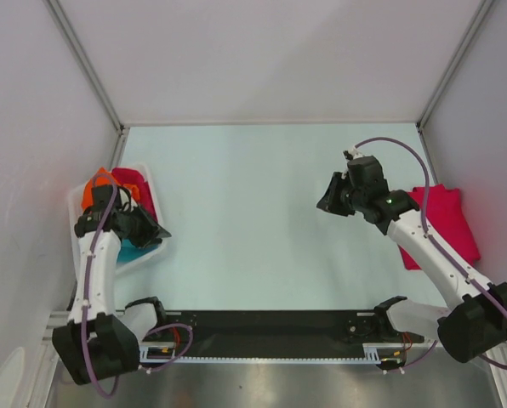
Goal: Fold and stack the t-shirts
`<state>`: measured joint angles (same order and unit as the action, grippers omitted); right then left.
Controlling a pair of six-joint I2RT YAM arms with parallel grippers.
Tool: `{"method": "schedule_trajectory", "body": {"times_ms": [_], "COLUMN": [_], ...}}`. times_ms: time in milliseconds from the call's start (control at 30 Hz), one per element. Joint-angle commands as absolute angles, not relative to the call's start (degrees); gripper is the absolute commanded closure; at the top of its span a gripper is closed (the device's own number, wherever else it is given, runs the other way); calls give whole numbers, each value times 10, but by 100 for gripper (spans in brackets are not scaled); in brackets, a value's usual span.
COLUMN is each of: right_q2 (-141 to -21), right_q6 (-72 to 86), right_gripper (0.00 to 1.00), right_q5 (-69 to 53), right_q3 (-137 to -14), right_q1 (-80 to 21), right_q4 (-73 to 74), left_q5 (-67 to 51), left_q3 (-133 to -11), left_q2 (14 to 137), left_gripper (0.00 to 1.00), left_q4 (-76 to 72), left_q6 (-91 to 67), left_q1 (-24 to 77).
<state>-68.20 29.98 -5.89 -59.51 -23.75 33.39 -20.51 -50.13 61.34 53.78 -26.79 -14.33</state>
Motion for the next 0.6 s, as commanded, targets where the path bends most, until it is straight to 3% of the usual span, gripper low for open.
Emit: {"method": "schedule_trajectory", "body": {"times_ms": [0, 333, 567], "right_q2": [-658, -634, -642], "right_q6": [301, 294, 304], "right_gripper": [81, 80, 80], "right_q5": [-72, -75, -95], "right_q3": [-597, -593, -600], "right_q1": [-235, -222, -221], "right_q4": [310, 322, 313], "left_q5": [-182, -190, -174], "left_q3": [-505, -450, -528], "left_q2": [534, 495, 601], "left_gripper": [100, 100, 100], "left_q4": [617, 621, 554], "left_q6": [-319, -344, -348], "left_q1": [-159, -151, -130]}}
